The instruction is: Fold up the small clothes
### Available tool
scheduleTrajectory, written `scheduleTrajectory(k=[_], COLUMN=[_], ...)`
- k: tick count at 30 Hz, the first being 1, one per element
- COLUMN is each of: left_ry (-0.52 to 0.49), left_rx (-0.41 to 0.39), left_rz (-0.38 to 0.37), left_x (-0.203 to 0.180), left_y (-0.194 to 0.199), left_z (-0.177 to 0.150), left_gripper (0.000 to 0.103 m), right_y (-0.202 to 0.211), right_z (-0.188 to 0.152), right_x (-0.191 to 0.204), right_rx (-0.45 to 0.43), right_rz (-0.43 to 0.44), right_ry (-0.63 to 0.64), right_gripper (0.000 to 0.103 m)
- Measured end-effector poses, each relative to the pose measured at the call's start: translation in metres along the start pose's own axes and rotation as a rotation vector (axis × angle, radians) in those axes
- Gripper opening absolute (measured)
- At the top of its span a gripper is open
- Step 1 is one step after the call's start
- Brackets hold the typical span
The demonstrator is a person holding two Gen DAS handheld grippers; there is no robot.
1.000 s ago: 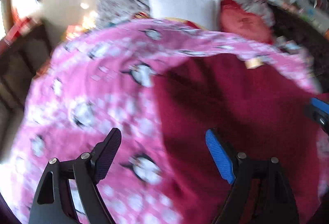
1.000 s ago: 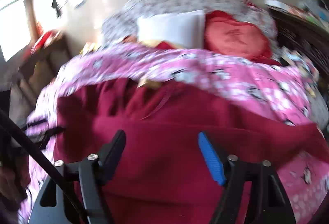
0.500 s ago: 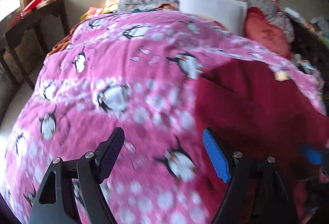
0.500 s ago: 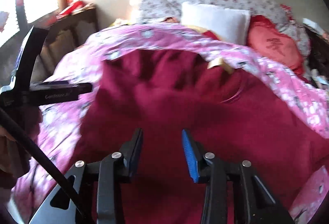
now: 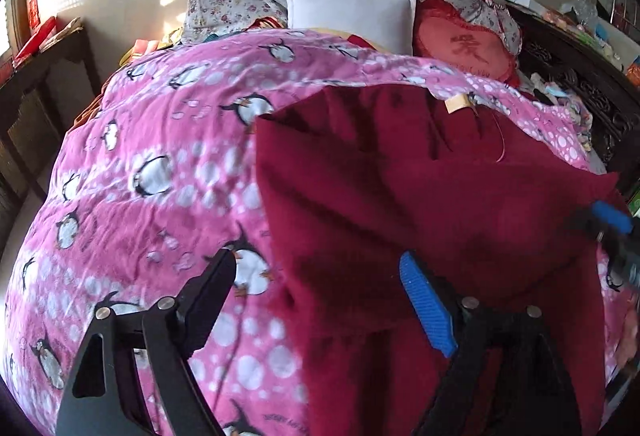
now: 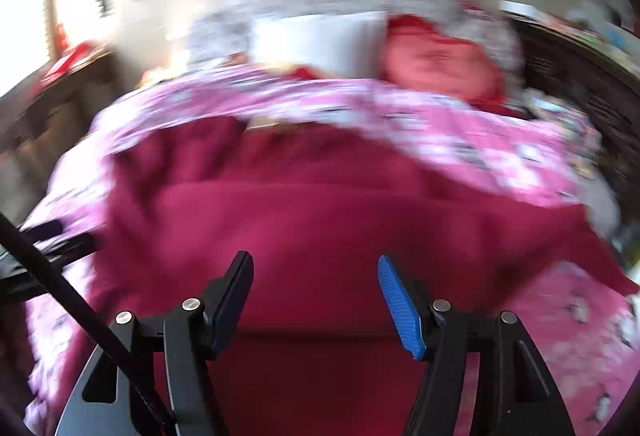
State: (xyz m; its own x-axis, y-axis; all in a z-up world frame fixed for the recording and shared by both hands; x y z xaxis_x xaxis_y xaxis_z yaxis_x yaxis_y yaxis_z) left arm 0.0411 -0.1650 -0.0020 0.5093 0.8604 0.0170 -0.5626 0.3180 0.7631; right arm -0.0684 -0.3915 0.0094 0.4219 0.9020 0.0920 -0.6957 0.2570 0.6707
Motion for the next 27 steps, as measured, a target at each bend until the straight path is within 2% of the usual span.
scheduleTrajectory(k=[1, 2, 3, 4, 5, 7, 10, 11, 13, 17, 24, 25, 26, 27], left_ry=[-0.008, -0.012, -0.012, -0.008, 0.000, 0.018, 0.045, 0.047, 0.036, 0.026, 0.026, 0.026, 0.028, 0.030], left_rx=[0.022, 0.045, 0.086, 0.109, 0.120, 0.111, 0.117, 0.115, 0.112, 0.105, 0.103, 0.103, 0.104, 0.106], left_rz=[0.007, 0.014, 0.025, 0.026, 0.017, 0.009, -0.011, -0.012, -0.005, 0.010, 0.019, 0.018, 0.016, 0.013], left_x=[-0.003, -0.005, -0.007, -0.007, -0.008, -0.008, -0.007, -0.007, -0.008, -0.010, -0.012, -0.013, -0.013, -0.013], left_y=[-0.010, -0.018, -0.030, -0.036, -0.040, -0.040, -0.037, -0.036, -0.034, -0.037, -0.041, -0.041, -0.042, -0.042], left_z=[0.000, -0.003, -0.008, -0.013, -0.017, -0.019, -0.019, -0.018, -0.019, -0.021, -0.020, -0.020, -0.020, -0.020], left_gripper=[0.084, 0.084, 0.084, 0.084, 0.084, 0.084, 0.084, 0.084, 0.084, 0.084, 0.086, 0.086, 0.086, 0.086], right_y=[-0.009, -0.024, -0.035, -0.038, -0.028, -0.007, 0.019, 0.024, 0.025, 0.022, -0.006, -0.008, -0.014, -0.017], right_z=[-0.002, -0.008, -0.015, -0.018, -0.015, -0.010, -0.006, -0.010, -0.021, -0.038, -0.028, -0.029, -0.028, -0.027], right_x=[-0.018, -0.033, -0.038, -0.043, -0.052, -0.072, -0.133, -0.169, -0.224, -0.294, -0.322, -0.325, -0.328, -0.331], right_rx=[0.020, 0.083, 0.133, 0.142, 0.117, 0.064, -0.024, -0.026, -0.024, -0.060, -0.095, -0.095, -0.094, -0.090], right_rz=[-0.036, -0.038, 0.009, 0.070, 0.112, 0.112, 0.024, -0.036, -0.082, 0.028, 0.103, 0.104, 0.107, 0.103], right_ry=[-0.033, -0.063, -0.088, -0.117, -0.146, -0.199, -0.303, -0.365, -0.517, -0.867, -1.064, -1.083, -1.096, -1.085], right_gripper=[0.070, 0.070, 0.070, 0.069, 0.069, 0.072, 0.076, 0.076, 0.076, 0.076, 0.076, 0.065, 0.044, 0.030])
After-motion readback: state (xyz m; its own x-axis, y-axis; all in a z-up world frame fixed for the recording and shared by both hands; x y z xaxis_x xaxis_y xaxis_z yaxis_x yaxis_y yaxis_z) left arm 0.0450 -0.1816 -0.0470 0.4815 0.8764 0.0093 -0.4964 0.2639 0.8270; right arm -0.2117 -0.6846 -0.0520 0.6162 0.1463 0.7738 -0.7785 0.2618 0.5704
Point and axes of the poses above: each gripper's, at about its wrist camera, not at the fingertips, and y roughly against the way its jaws point, x to its left, z to its top, the point moved 8 cm from there along -y, roughly the way its jaws point, and after that the axes turned 3 degrees about -y, right-handed, at the moved point
